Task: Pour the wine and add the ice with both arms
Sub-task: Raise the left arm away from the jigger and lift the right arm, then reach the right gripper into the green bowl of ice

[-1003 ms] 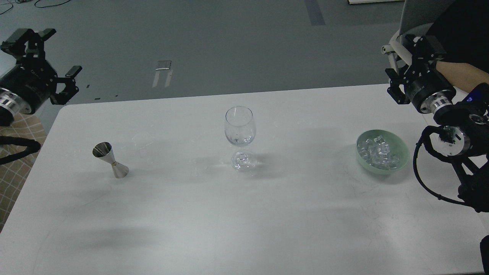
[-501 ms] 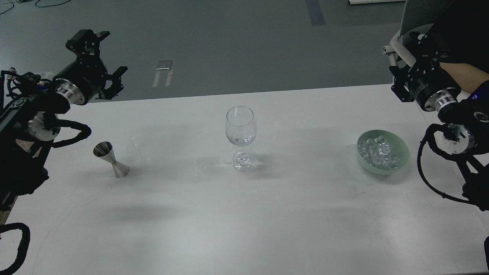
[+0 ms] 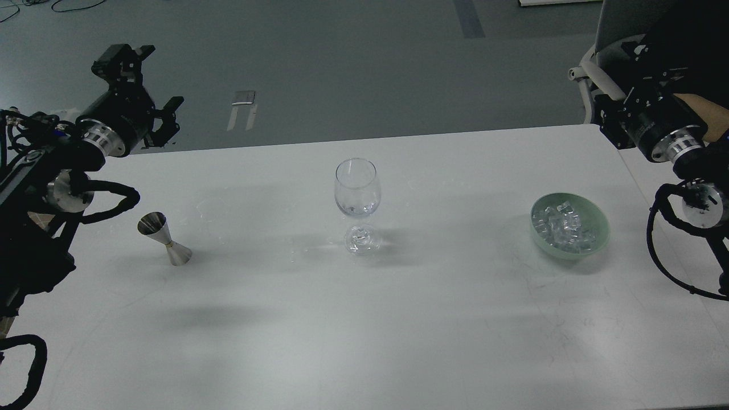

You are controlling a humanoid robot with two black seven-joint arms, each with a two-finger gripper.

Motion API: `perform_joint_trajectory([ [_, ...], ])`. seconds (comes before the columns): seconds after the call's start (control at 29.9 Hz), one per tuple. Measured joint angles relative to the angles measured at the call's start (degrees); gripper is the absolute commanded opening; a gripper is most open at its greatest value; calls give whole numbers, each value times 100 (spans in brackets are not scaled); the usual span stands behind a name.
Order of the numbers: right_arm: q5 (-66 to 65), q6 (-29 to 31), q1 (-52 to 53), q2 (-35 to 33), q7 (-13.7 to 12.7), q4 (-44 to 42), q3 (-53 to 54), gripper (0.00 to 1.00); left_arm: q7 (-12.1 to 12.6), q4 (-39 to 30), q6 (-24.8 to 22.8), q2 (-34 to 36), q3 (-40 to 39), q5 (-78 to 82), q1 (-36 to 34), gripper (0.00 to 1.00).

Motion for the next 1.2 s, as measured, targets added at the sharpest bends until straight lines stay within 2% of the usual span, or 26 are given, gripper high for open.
perform_joint_trajectory([
  [0.23, -315, 1, -91, -1445, -14, 858, -659, 100, -42, -18, -50, -19, 10, 43, 29, 98],
  [0.5, -1245, 4, -79, -3382, -24, 1775, -1720, 100, -49, -48, 25, -369, 4, 90, 30, 98],
  [0.64, -1904, 184, -39, -4058, -18, 2041, -1935, 100, -49, -48, 34, -475, 2, 101, 30, 98],
  [0.7, -2177, 476, -34, -4313, 10, 2188, -1960, 100, -49, -47, 35, -512, 2, 107, 29, 98],
  [0.9, -2880, 1438, 83, -4559, 40, 2376, -1960, 100, -81, -38, 35, -636, -9, 107, 10, 98],
  [1.2, -4522, 2037, 129, -3687, 7, 2393, -2338, 100, -160, -38, 30, -749, -18, 102, -22, 98],
])
